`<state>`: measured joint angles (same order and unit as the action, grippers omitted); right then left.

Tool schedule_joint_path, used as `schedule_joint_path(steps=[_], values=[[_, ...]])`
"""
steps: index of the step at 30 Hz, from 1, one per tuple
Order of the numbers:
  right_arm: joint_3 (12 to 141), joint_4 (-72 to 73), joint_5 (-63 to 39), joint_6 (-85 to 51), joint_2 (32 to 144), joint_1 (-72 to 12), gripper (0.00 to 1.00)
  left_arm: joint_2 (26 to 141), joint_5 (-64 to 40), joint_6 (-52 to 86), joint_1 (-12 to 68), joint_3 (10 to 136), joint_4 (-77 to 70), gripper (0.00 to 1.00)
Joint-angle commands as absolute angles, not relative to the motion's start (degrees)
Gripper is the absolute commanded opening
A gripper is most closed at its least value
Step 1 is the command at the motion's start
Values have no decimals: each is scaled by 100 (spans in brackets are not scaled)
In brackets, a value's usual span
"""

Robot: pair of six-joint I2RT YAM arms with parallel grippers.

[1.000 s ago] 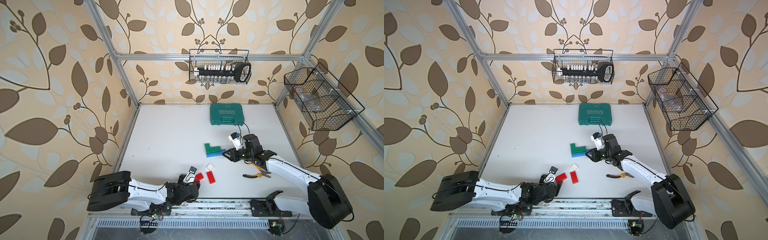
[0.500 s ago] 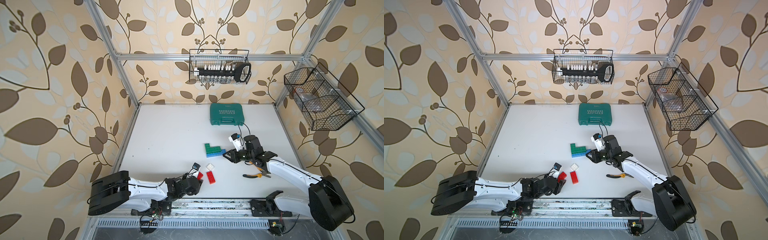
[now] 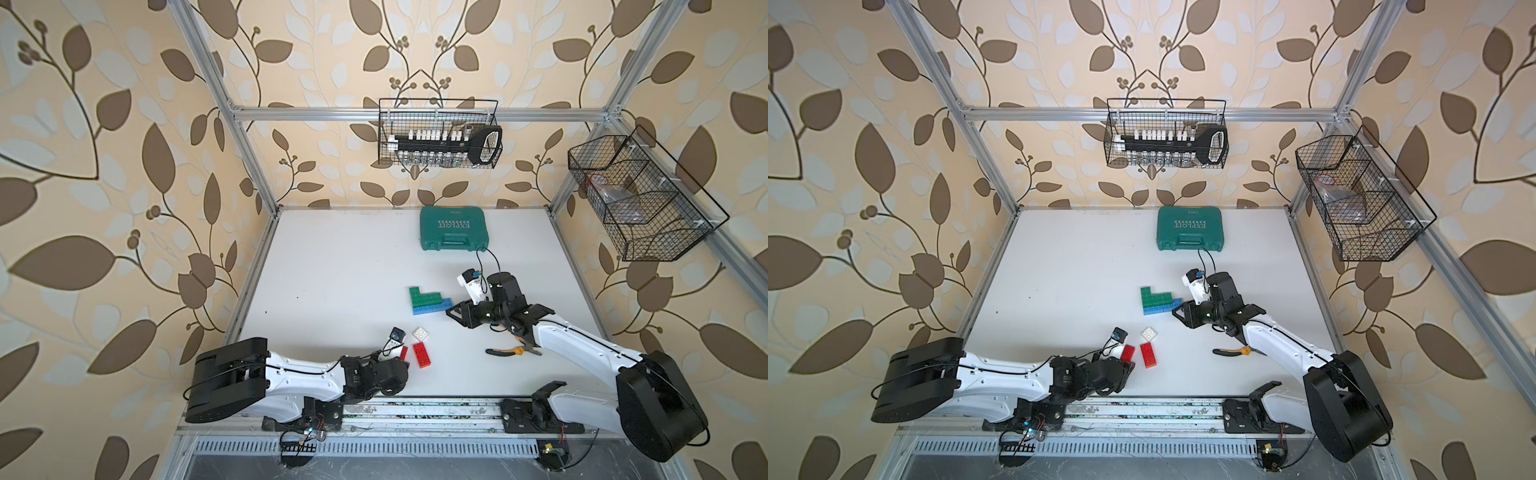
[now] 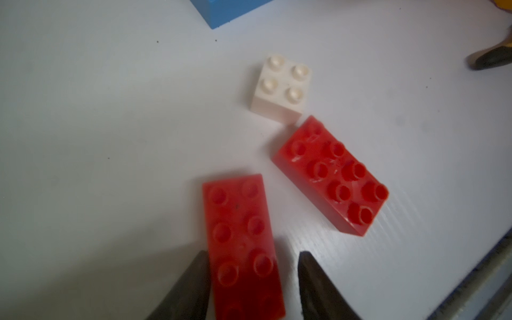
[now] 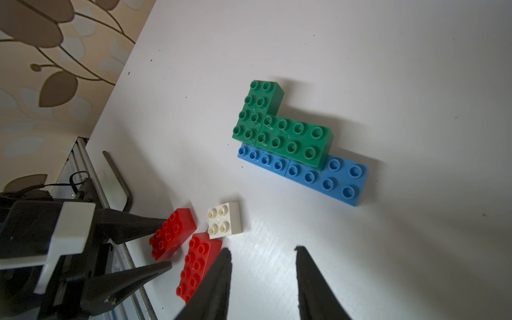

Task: Assemble a small pinwheel with lego
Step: Pick up the lego brick from the center of the board.

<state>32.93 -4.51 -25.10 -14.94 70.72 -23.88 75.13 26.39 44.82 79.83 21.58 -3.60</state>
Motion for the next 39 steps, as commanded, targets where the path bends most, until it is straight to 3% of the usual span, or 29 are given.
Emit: schedule_joint_path(steps=[1, 9, 19, 25, 29, 34, 37, 38, 39], values=[[3220, -410, -2535, -1405, 7066, -2388, 39, 8013, 2807, 4960, 8300, 2266, 628, 53], [3270, -491, -2543, -1389, 6968, -2391, 40, 7265, 3064, 5220, 8320, 1768, 478, 50], [3217, -501, -2510, -1327, 6954, -2389, 40, 7529, 3017, 4982, 8306, 1905, 386, 48], [3111, -232, -2630, -1489, 7042, -2390, 40, 7580, 3195, 4575, 8248, 1925, 155, 33], [3161, -213, -2788, -1516, 7106, -2390, 40, 6978, 2747, 3682, 7631, 2101, 237, 20], [3247, -244, -2862, -1483, 7143, -2390, 41, 5634, 2635, 2789, 6754, 2343, 1017, 31], [3297, -83, -2984, -1589, 7383, -2390, 40, 5308, 1520, 2035, 6034, 2660, 1340, 40], [3305, 32, -3051, -1658, 7511, -2388, 40, 5298, 945, 1829, 5790, 2742, 1282, 38], [3311, 139, -3071, -1748, 7648, -2386, 39, 5366, 445, 1682, 5570, 2832, 1209, 28]])
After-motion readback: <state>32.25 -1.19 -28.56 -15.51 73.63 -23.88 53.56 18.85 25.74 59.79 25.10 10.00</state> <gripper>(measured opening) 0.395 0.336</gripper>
